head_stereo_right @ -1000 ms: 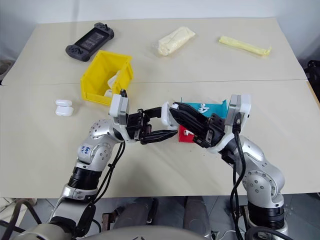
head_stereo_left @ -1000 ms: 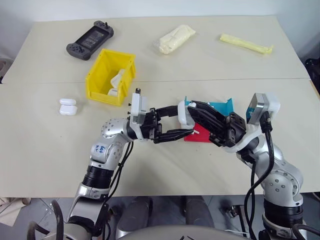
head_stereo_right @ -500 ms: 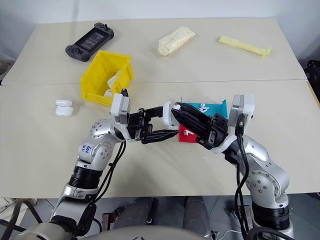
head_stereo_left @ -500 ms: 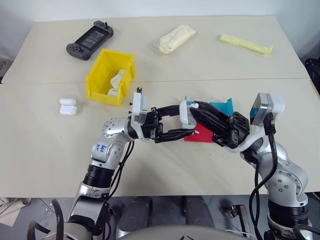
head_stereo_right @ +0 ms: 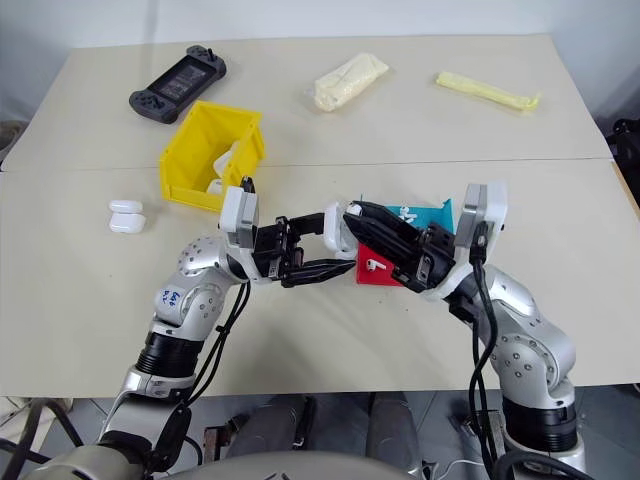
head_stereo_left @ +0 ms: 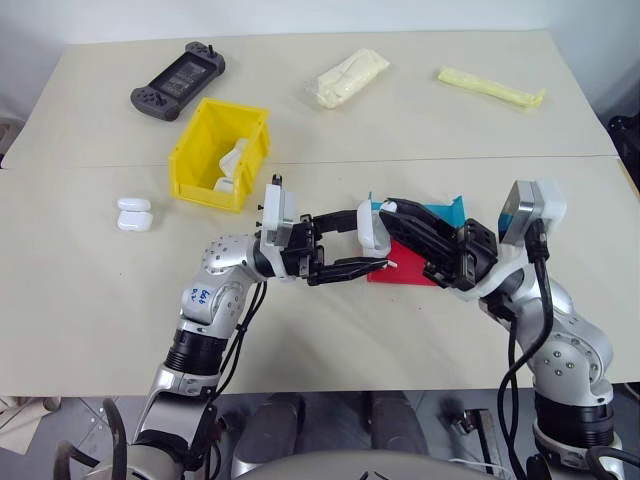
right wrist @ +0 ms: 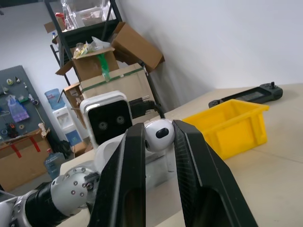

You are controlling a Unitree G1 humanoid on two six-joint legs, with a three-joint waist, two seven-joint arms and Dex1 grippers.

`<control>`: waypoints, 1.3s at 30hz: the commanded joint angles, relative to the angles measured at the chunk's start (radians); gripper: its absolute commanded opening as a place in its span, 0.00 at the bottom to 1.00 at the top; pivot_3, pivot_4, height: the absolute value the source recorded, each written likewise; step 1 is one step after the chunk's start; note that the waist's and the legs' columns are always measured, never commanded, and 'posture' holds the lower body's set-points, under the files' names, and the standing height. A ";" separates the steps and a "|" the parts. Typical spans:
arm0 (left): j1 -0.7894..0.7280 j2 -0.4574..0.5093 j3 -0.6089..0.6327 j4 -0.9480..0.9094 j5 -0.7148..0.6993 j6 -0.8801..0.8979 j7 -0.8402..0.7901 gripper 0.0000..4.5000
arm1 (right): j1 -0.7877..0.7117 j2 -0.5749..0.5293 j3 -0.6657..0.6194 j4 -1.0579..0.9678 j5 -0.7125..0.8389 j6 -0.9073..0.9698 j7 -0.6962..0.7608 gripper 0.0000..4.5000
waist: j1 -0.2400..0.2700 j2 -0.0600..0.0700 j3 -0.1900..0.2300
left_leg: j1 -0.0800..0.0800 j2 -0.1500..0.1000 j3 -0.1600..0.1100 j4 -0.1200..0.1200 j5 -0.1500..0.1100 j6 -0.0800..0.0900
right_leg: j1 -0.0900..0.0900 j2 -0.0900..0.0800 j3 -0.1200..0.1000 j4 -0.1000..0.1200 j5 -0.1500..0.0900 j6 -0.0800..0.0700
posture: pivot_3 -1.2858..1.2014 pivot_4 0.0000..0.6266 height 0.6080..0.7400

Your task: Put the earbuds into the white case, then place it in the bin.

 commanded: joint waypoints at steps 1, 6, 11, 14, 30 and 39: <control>-0.020 -0.008 0.021 -0.053 -0.041 -0.020 -0.018 0.62 | -0.007 0.005 0.001 0.023 -0.017 -0.004 0.000 0.10 | 0.000 0.000 0.000 | 0.000 0.000 0.000 0.000 0.000 0.000 | 0.000 0.000 0.000 0.000 0.000 0.000 | 0.52 0.24 1.00; -0.025 -0.012 0.024 -0.048 -0.040 -0.025 -0.018 0.62 | -0.011 0.009 0.018 0.035 -0.024 -0.002 0.006 0.10 | 0.000 0.000 0.000 | 0.000 0.000 0.000 0.000 0.000 0.000 | 0.000 0.000 0.000 0.000 0.000 0.000 | 0.52 0.24 1.00; -0.032 -0.021 0.034 -0.042 -0.040 -0.034 -0.006 0.62 | -0.005 0.006 0.030 0.040 -0.030 0.012 0.004 0.10 | 0.000 0.000 0.000 | 0.000 0.000 0.000 0.000 0.000 0.000 | 0.000 0.000 0.000 0.000 0.000 0.000 | 0.52 0.24 1.00; -0.039 -0.026 0.042 -0.034 -0.037 -0.046 0.000 0.62 | 0.000 -0.008 0.029 0.040 -0.031 0.029 0.001 0.10 | 0.000 0.000 0.000 | 0.000 0.000 0.000 0.000 0.000 0.000 | 0.000 0.000 0.000 0.000 0.000 0.000 | 0.52 0.24 1.00; -0.030 -0.037 0.044 -0.008 -0.023 -0.066 -0.028 0.62 | -0.014 -0.155 -0.139 0.040 0.034 0.081 0.038 0.99 | 0.002 0.000 0.000 | 0.000 0.000 0.000 0.000 0.000 0.000 | 0.000 0.000 0.000 0.000 0.000 0.000 | 0.52 0.24 1.00; 0.043 0.062 0.042 0.019 0.030 -0.141 -0.115 0.62 | 0.330 -0.453 -0.399 0.194 -0.276 -0.169 0.388 0.99 | 0.005 0.000 0.000 | 0.000 -0.001 0.002 -0.001 0.000 0.001 | 0.000 0.000 0.000 -0.001 0.000 0.000 | 0.52 0.24 1.00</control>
